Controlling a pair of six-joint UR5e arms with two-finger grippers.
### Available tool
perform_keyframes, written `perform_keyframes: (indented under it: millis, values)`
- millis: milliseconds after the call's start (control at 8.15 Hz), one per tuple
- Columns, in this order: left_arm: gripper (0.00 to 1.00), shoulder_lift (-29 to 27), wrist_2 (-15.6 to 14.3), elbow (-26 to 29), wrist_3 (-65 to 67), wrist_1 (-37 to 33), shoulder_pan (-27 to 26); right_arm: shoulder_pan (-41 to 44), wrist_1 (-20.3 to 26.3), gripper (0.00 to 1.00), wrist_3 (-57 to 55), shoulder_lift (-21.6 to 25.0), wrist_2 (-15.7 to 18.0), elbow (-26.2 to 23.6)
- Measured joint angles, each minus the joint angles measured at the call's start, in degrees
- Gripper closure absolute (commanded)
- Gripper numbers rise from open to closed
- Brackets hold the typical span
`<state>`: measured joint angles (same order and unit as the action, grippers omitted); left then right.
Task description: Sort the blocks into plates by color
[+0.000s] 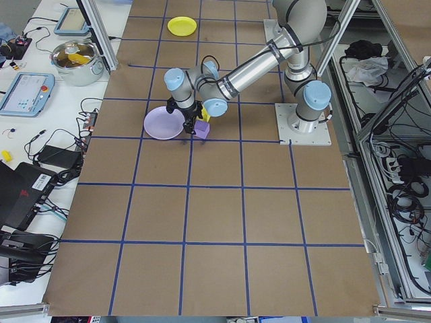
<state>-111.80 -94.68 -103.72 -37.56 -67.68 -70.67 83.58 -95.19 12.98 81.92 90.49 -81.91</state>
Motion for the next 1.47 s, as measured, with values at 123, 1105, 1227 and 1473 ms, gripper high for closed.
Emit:
perform_keyframes:
  millis: [123,1105,1227,1473]
  values:
    - [0.01,-0.21,0.71,-0.10,0.06,-0.09,0.06,0.00,0.00,0.00,0.00,-0.01,0.00,0.00]
    - [0.95,-1.88,1.16,-0.05,0.00,-0.72,3.05,0.00,-0.05,0.00,-0.01,-0.09,-0.08,0.00]
    - [0.98,-1.40,1.10,0.24,0.17,-2.33,3.06,0.00,-0.04,0.00,-0.02,-0.09,-0.07,0.00]
    - [0.98,-0.88,0.94,2.88,0.74,-9.97,3.10,0.00,-0.04,0.00,-0.02,-0.09,-0.05,-0.16]
